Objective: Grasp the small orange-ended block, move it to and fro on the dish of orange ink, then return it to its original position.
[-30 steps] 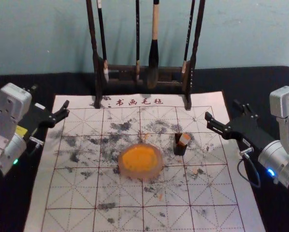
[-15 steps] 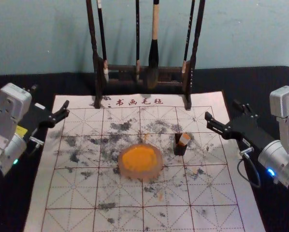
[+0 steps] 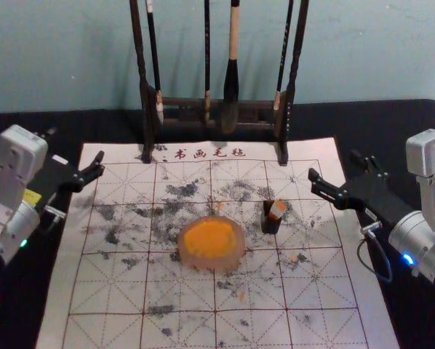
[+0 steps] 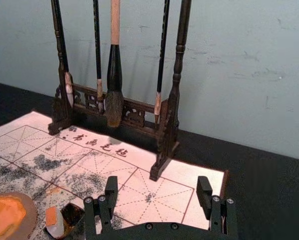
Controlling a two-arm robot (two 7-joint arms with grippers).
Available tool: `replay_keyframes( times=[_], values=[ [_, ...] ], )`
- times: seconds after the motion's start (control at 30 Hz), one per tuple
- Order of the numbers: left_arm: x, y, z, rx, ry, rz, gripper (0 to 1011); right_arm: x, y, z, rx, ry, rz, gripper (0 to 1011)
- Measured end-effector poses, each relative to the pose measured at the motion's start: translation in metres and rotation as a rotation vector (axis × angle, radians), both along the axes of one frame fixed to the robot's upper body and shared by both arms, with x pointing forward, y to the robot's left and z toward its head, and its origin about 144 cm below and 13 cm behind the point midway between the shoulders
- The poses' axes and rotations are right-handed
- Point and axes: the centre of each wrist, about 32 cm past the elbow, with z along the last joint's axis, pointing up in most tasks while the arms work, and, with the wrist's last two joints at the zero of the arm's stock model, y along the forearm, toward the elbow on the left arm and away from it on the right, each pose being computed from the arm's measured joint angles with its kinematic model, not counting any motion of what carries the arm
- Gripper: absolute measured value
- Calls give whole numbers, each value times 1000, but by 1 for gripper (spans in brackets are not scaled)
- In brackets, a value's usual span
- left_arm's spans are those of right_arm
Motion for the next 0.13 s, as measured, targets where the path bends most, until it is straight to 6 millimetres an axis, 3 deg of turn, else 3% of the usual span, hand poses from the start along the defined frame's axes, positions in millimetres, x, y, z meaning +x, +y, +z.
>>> replay_keyframes(
  times=[0.13],
  values=[
    [0, 0, 0, 0, 0, 0, 1001, 0, 0, 0, 0, 0, 0, 1002]
  ],
)
